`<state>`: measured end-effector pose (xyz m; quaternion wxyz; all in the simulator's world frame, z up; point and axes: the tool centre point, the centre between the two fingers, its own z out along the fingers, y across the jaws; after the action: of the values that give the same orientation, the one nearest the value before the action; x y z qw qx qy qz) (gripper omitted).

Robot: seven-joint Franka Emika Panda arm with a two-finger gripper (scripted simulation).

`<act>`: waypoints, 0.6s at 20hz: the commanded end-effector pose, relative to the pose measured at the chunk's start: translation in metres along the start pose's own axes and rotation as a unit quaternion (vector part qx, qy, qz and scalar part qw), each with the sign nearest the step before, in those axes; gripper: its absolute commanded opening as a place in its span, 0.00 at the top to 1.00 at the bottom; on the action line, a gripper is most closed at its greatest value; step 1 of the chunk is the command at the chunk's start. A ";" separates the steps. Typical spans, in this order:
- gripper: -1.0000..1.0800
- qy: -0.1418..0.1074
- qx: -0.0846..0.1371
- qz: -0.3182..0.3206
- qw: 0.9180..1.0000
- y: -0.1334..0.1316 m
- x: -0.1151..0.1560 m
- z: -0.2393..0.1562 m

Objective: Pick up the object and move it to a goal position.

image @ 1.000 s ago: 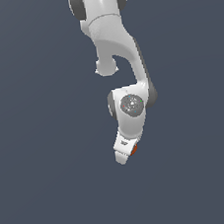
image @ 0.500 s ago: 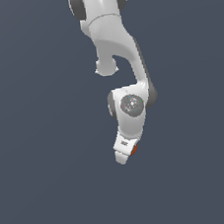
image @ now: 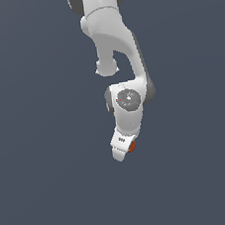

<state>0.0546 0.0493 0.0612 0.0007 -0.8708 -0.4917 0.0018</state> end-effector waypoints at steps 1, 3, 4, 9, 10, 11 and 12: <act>1.00 0.001 -0.001 0.000 1.000 -0.001 -0.008 -0.011; 1.00 0.001 -0.002 0.000 1.000 -0.003 -0.016 -0.020; 1.00 0.001 -0.002 0.000 1.000 -0.004 -0.020 -0.026; 1.00 0.000 -0.002 0.000 1.000 -0.011 -0.049 -0.059; 1.00 0.000 -0.002 0.000 1.000 -0.012 -0.055 -0.067; 1.00 0.000 -0.002 0.000 1.000 -0.014 -0.062 -0.075; 1.00 0.000 -0.002 0.000 1.000 -0.015 -0.068 -0.083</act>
<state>0.0134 0.0061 0.1312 0.0003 -0.8708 -0.4916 0.0018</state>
